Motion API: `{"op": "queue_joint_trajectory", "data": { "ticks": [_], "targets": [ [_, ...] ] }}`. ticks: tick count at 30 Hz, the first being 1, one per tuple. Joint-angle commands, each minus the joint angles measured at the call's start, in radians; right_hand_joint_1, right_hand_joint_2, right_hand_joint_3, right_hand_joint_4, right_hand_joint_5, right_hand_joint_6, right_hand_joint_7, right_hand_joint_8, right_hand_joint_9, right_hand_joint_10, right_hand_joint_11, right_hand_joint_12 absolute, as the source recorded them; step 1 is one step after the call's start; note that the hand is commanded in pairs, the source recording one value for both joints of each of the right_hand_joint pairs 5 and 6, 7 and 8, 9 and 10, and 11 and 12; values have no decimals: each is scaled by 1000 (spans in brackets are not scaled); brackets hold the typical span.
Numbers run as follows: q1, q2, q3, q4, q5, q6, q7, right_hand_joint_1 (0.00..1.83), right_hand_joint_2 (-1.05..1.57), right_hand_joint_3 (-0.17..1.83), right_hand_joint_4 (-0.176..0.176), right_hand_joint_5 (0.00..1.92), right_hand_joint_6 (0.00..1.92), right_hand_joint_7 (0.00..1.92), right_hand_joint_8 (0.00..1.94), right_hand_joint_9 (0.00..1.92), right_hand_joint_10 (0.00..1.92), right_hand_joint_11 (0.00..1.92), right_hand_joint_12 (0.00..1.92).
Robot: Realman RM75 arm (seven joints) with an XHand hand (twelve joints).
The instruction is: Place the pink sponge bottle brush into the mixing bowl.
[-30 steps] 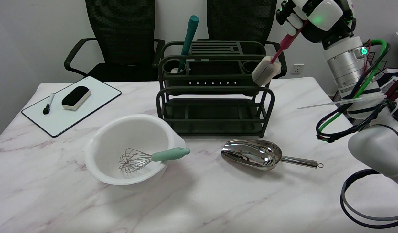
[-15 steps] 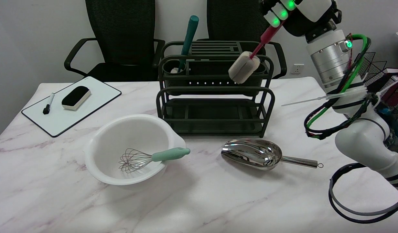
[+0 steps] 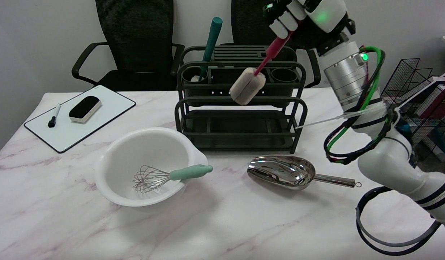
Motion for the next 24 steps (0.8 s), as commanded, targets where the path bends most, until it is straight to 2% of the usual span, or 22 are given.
{"op": "queue_joint_trajectory", "data": {
  "ticks": [1,10,17,24],
  "targets": [
    [8,-69,-140,0,27,-14,1,894,1173,863,0,1920,1920,1920,1920,1920,1920,1775,1775],
    [48,-88,-167,-4,27,-127,-1,894,1215,858,0,1920,1920,1920,1920,1920,1920,1742,1742],
    [106,-166,-230,-6,16,-244,-3,894,1230,865,0,1920,1920,1920,1920,1920,1920,1731,1731],
    [118,-220,-276,-29,15,-282,-8,891,1242,860,0,1920,1920,1920,1920,1920,1920,1732,1732]
  ]
}}
